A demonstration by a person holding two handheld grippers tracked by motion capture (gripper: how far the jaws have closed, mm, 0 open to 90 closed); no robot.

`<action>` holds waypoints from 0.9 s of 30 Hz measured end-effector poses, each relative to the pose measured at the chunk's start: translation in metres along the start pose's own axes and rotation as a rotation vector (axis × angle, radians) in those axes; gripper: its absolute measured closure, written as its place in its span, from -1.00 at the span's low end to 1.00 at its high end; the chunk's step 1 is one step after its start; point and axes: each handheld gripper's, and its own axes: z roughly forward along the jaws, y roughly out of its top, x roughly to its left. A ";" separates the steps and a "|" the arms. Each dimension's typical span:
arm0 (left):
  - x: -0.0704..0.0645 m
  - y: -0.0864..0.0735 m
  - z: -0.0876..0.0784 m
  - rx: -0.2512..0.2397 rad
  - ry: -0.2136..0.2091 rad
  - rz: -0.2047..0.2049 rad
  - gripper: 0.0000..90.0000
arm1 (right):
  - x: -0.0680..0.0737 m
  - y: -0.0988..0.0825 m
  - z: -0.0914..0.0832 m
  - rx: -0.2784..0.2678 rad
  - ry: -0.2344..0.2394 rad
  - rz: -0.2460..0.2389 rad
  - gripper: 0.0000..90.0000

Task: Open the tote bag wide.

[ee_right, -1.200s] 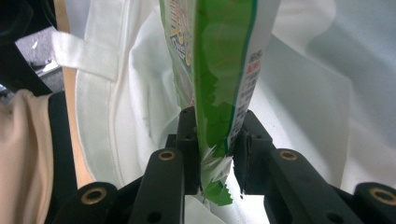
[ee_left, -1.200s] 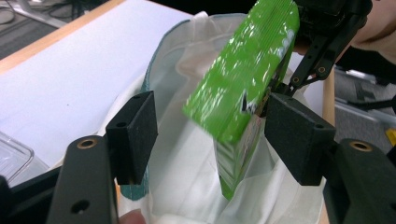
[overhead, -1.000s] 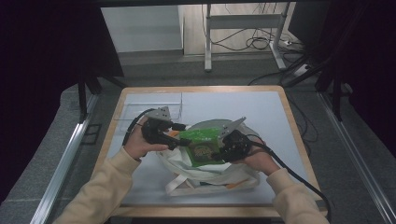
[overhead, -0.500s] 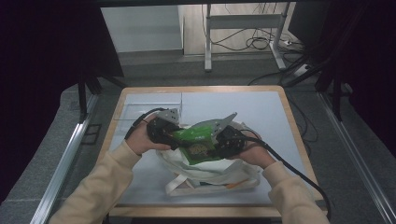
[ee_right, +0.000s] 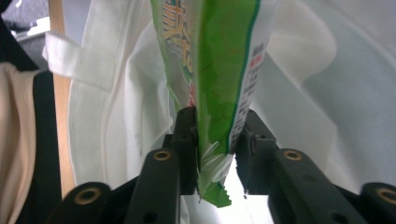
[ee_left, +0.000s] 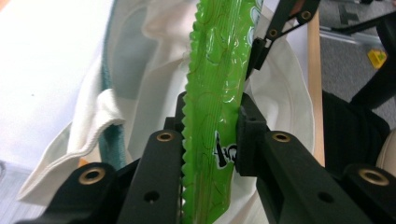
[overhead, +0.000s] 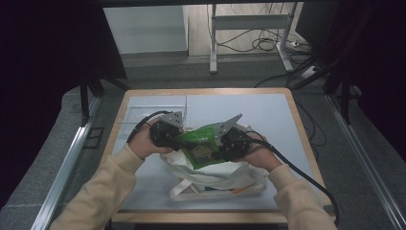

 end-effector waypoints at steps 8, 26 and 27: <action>0.004 -0.003 -0.018 -0.062 0.034 -0.029 0.72 | 0.001 -0.006 -0.011 -0.137 -0.047 0.060 -0.01; 0.005 -0.012 -0.038 -0.134 0.057 -0.057 0.71 | 0.019 -0.046 -0.047 -0.337 -0.157 0.218 -0.23; 0.005 -0.012 -0.039 -0.137 0.060 -0.062 0.72 | 0.020 -0.050 -0.047 -0.341 -0.161 0.226 -0.23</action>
